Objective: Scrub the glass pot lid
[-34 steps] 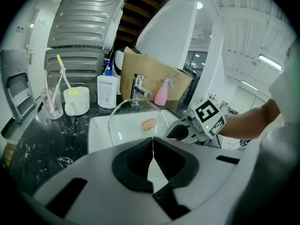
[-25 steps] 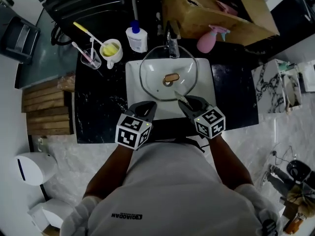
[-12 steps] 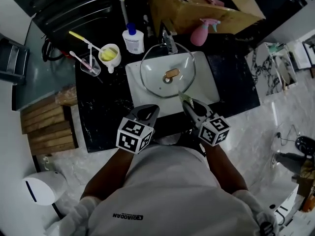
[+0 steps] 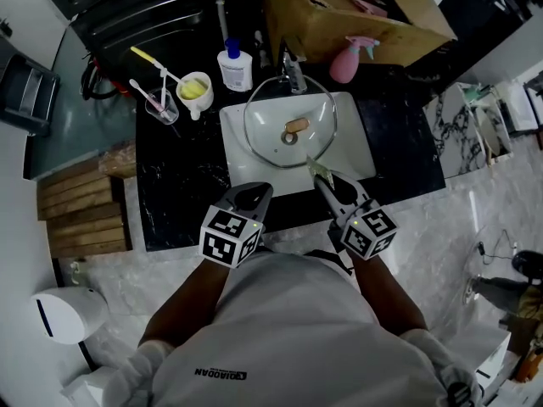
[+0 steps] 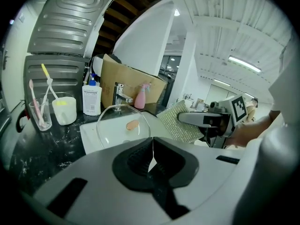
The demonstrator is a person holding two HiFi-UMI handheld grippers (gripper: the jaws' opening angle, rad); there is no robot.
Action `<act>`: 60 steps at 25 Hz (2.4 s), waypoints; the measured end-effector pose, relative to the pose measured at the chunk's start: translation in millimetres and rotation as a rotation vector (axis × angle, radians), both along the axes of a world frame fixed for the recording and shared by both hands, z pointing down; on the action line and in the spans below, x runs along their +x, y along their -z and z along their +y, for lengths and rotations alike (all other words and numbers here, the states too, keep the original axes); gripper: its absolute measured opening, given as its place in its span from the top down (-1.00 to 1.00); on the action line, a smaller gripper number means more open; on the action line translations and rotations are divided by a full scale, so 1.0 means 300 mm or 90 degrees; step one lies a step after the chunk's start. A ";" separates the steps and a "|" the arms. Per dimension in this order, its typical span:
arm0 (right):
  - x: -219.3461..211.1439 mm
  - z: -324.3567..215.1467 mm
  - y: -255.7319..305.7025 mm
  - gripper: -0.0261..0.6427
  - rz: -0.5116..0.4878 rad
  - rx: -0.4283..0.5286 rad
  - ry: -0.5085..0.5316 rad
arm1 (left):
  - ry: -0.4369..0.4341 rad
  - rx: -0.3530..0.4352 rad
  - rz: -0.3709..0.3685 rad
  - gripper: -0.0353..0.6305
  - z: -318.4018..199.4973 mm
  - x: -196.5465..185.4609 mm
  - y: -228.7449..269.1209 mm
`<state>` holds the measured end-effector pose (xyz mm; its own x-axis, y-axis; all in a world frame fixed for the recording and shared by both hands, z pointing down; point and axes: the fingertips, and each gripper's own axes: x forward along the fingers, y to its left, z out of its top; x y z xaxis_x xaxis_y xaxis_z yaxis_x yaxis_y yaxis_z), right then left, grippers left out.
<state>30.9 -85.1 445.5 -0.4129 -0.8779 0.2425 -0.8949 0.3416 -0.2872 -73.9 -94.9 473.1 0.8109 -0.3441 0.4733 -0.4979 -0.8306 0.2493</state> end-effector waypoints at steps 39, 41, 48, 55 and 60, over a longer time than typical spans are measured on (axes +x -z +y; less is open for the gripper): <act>0.366 0.640 0.067 0.66 -0.016 0.021 0.169 | 0.197 0.044 0.011 0.85 0.668 0.361 0.097; 0.365 0.650 0.064 0.66 -0.017 0.019 0.169 | 0.194 0.042 0.008 0.85 0.684 0.360 0.091; 0.352 0.677 0.072 0.66 -0.008 0.026 0.173 | 0.190 0.045 0.004 0.85 0.715 0.351 0.090; 0.344 0.697 0.086 0.66 -0.004 0.034 0.176 | 0.196 0.057 0.005 0.85 0.726 0.334 0.112; 0.341 0.708 0.087 0.66 -0.002 0.037 0.180 | 0.205 0.060 0.004 0.85 0.728 0.323 0.114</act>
<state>133.2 127.3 419.5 -0.6436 -0.7407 0.1929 -0.7612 0.5932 -0.2619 23.1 123.5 438.8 0.6560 -0.6250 0.4232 -0.7375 -0.6502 0.1829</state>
